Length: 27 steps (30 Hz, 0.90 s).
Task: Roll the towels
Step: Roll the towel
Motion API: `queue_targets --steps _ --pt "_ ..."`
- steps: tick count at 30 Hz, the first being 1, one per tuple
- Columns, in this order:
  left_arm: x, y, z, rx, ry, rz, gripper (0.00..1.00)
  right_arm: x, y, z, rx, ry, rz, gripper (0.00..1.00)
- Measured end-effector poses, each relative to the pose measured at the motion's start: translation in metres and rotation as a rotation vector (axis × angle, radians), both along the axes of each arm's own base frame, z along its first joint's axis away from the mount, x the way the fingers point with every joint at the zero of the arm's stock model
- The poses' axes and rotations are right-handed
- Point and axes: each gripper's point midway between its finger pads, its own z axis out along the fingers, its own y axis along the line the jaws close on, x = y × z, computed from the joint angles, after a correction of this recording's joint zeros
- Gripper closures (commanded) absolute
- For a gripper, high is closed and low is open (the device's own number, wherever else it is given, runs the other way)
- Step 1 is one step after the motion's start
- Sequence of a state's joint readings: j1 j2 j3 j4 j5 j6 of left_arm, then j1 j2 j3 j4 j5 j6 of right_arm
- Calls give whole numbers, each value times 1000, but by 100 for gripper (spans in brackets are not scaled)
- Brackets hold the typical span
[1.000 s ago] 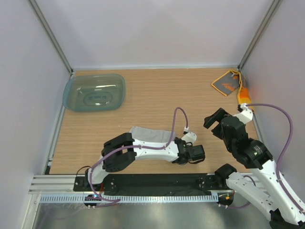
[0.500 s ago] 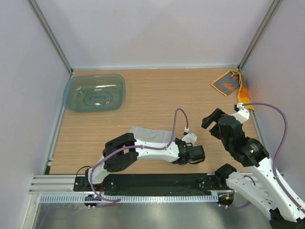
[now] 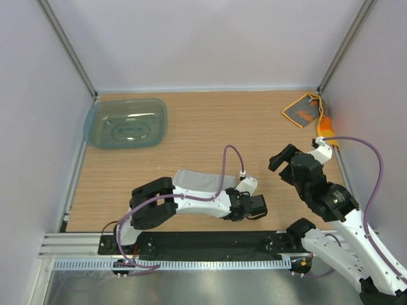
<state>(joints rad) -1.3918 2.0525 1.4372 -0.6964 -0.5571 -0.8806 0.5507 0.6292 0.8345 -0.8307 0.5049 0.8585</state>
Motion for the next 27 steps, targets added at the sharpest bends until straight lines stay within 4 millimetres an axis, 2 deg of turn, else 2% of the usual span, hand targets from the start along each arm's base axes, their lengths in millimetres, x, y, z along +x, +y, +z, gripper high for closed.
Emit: queue_targets --steps 5,9,13,17,20,23,27 --pt "0 1 1 -42 -5 5 100 1 3 -3 -5 8 14 11" --pt "-3 7 2 -65 7 21 100 6 18 -25 -12 86 65 11" --pt "-8 19 2 -85 25 40 100 11 47 -74 6 239 149 12" --pt "-13 32 2 -108 39 65 100 -2 73 -131 67 411 231 13" --pt "-16 40 2 -132 51 81 100 -9 92 -154 145 482 287 14" --pt "-19 45 2 -152 59 93 100 -8 115 -161 238 489 349 15" --pt "-21 50 3 -162 65 104 100 -3 132 -158 313 463 395 19"
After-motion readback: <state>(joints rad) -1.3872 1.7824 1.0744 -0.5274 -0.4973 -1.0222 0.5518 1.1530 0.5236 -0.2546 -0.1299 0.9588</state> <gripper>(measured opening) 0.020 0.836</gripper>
